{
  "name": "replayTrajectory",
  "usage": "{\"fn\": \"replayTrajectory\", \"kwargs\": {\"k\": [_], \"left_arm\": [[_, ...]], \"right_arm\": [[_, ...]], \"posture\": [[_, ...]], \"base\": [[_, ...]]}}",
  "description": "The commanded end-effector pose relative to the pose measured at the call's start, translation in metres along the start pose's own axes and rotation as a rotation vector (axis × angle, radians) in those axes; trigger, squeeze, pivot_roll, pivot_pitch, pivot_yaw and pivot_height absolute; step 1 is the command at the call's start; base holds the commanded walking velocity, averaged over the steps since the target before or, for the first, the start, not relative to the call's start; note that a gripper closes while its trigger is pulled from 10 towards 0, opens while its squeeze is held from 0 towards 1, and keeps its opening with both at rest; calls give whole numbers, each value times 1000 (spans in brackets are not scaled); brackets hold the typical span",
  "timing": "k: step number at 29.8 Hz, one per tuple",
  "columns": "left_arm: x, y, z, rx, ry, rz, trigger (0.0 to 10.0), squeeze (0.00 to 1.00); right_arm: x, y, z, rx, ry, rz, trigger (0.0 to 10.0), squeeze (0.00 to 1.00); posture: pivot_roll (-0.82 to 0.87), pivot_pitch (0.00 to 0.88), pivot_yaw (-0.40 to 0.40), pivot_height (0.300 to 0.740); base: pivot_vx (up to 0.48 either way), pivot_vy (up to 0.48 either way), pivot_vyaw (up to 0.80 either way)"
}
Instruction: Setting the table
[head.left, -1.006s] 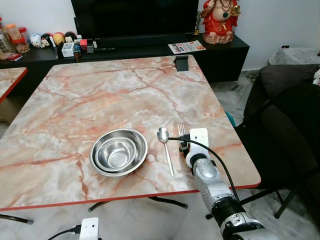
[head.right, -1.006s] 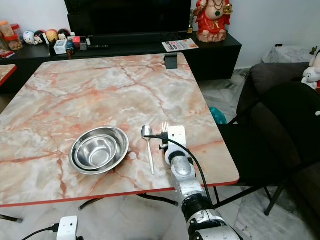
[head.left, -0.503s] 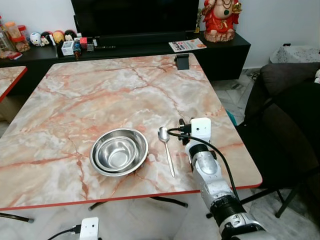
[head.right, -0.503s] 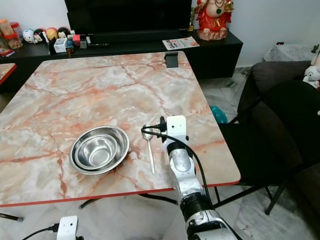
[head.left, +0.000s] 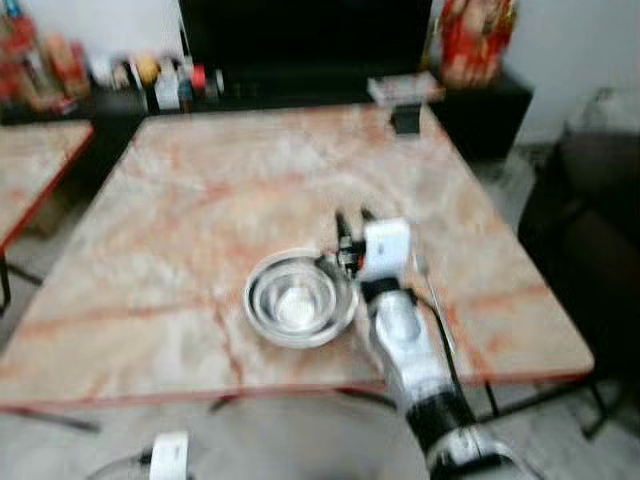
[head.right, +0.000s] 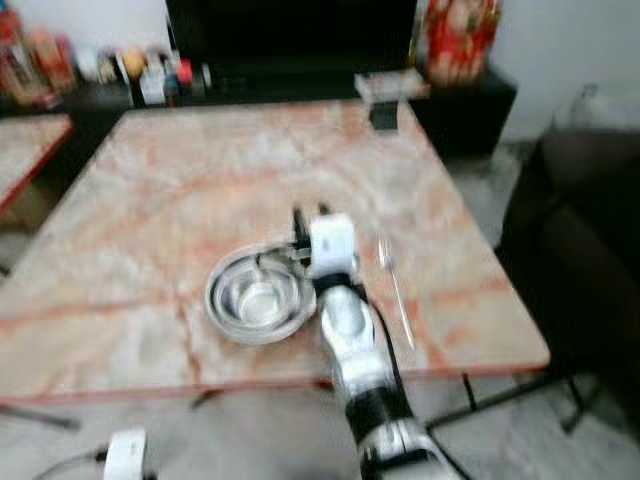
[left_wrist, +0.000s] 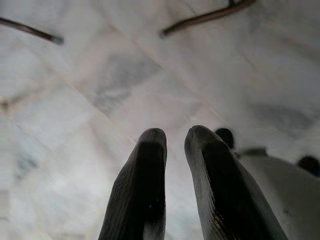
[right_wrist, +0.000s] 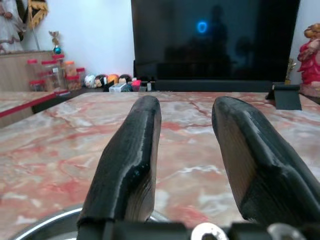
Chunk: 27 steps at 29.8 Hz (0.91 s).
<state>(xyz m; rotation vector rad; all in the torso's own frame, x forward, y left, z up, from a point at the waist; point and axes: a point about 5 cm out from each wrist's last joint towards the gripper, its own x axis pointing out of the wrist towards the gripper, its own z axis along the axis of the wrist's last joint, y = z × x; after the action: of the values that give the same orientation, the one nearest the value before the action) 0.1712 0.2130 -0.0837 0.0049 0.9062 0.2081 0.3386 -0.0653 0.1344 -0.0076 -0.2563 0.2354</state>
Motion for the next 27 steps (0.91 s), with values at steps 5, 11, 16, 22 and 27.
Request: {"fn": "replayTrajectory", "kwargs": {"k": [5,11,16,22,27], "left_arm": [[-1,-3,-6,-16,18,-5,10000,0],[-1,-3,-6,-17,17,-5,10000,0],[-1,-3,-5,-10,10,2,10000,0],[-1,0,-5,4,8,7,10000,0],[-1,0,-5,1,6,11,10000,0]], "right_arm": [[-2,-6,1,-4,-11,-14,10000,0],[-2,-6,1,-5,-13,-14,10000,0],[0,2,7,-12,-42,28,10000,0],[2,10,10,-11,-61,71,10000,0],[0,11,7,-21,-42,90,10000,0]], "posture": [[-22,0,40,740],[-22,0,40,740],[-18,0,33,740],[-5,0,27,740],[2,0,16,740]], "base": [[0,480,0],[0,480,0],[0,480,0],[0,480,0],[0,480,0]]}}
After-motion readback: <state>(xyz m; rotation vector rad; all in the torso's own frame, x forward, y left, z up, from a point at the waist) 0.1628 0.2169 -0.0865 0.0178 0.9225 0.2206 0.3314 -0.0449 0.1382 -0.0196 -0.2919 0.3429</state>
